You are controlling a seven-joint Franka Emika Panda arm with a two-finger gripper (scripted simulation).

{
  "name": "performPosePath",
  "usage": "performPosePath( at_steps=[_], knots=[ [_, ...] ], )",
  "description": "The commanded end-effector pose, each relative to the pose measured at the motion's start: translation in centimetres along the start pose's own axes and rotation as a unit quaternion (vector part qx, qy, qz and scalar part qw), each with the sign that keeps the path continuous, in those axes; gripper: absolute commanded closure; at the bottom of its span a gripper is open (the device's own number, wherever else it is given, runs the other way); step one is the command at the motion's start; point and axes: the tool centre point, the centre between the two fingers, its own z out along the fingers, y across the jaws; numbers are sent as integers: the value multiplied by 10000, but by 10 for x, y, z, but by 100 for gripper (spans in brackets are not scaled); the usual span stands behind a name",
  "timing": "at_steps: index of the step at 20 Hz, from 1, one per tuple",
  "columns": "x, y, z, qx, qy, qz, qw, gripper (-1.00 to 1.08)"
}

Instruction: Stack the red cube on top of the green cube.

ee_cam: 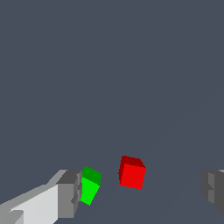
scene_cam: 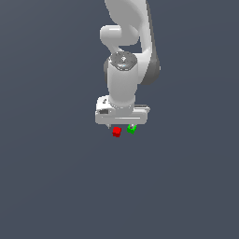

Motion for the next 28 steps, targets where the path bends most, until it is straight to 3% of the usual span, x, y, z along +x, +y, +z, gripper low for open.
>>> performPosePath(
  at_steps=[1,9,28],
  knots=[
    [0,0,0,0,0,0,10000,-92],
    [-10,4,14,10,-4,145,9999,-92],
    [-70,19,104,74,-26,1030,9947,-92]
  ],
)
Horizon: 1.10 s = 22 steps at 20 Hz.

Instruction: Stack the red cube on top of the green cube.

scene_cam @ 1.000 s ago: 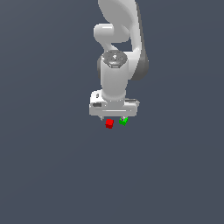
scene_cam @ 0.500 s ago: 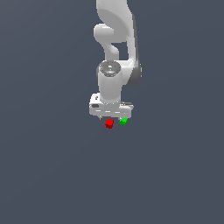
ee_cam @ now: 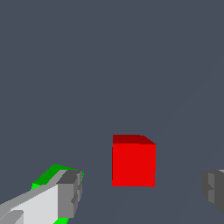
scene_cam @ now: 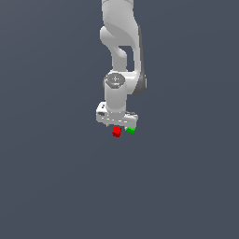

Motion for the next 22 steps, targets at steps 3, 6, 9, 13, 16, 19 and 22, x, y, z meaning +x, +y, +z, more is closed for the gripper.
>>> performPosePath(
  at_steps=[3,6,9,13,16,19,22],
  knots=[
    [-3,1,7,9,4,64,10000,-92],
    [-3,1,7,7,-1,55,10000,-92],
    [-3,1,11,7,-1,55,10000,-92],
    [-4,1,25,8,0,58,10000,-92],
    [-4,1,40,10,1,61,10000,-92],
    [-4,1,51,11,3,64,10000,-92],
    [-4,1,57,11,3,64,10000,-92]
  ],
)
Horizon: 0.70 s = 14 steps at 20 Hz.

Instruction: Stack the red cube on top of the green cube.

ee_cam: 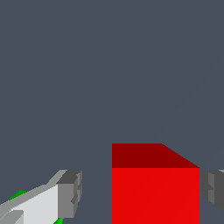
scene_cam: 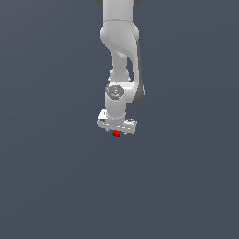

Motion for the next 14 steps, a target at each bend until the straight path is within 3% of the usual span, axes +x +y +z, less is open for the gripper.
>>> performPosePath(
  at_steps=[1,2,3,14],
  knots=[
    [1,0,4,1,6,0,10000,-92],
    [1,0,4,1,6,0,10000,-92],
    [1,0,4,1,6,0,10000,108],
    [0,0,3,1,6,0,10000,108]
  ],
)
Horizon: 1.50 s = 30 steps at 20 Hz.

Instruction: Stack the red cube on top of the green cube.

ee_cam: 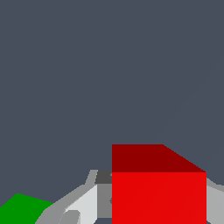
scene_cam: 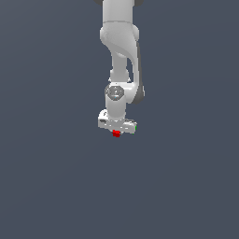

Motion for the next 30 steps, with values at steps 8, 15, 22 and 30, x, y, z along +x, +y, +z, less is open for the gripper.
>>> performPosePath(
  at_steps=[8,15,22,30],
  knots=[
    [0,0,-21,0,2,0,10000,108],
    [-1,0,-65,0,2,0,10000,108],
    [0,0,-97,0,2,0,10000,108],
    [1,0,-100,0,2,0,10000,108]
  ],
)
